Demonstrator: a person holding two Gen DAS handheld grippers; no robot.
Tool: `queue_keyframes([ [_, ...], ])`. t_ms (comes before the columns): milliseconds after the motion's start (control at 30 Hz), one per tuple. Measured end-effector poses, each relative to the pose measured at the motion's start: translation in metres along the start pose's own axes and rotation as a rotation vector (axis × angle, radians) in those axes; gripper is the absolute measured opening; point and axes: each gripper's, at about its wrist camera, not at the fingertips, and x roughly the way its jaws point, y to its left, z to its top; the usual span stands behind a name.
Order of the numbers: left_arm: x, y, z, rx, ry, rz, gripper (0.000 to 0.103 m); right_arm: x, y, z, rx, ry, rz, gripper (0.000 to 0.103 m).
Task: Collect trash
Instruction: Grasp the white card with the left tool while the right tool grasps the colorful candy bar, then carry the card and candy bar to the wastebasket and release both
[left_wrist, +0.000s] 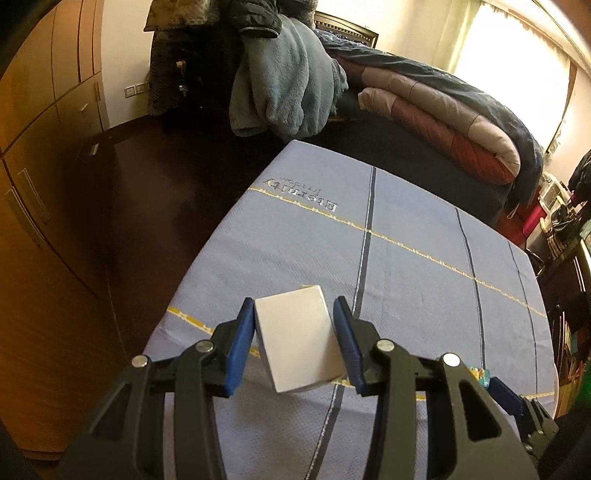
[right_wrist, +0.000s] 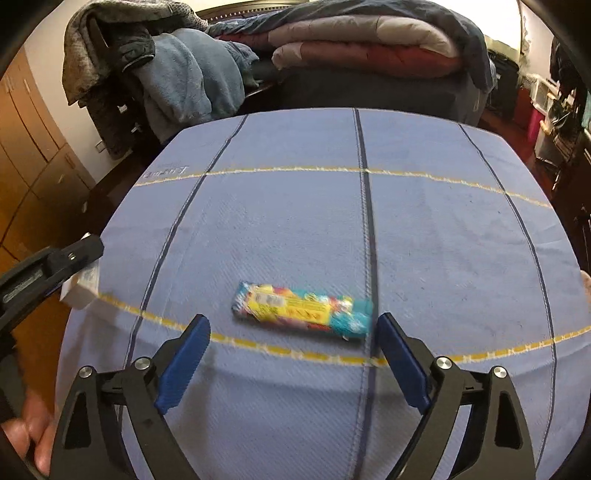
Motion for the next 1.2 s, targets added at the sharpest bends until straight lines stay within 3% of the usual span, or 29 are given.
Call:
queue_keyframes([
  [233, 0.000, 0.001, 0.001, 0.011, 0.003, -0.018, 0.044, 0.011, 0.015, 0.001, -0.004, -0.032, -0.134, 0.091],
  [300, 0.000, 0.001, 0.001, 0.014, 0.005, -0.024, 0.044, 0.010, 0.016, 0.000, -0.012, -0.044, -0.163, 0.081],
  [800, -0.017, -0.033, -0.007, 0.089, -0.018, -0.037, 0.044, -0.019, -0.017, -0.005, 0.035, -0.071, -0.107, 0.080],
  [1200, -0.040, -0.112, -0.021, 0.241, -0.046, -0.105, 0.044, -0.062, -0.088, -0.021, 0.137, -0.121, -0.133, 0.080],
])
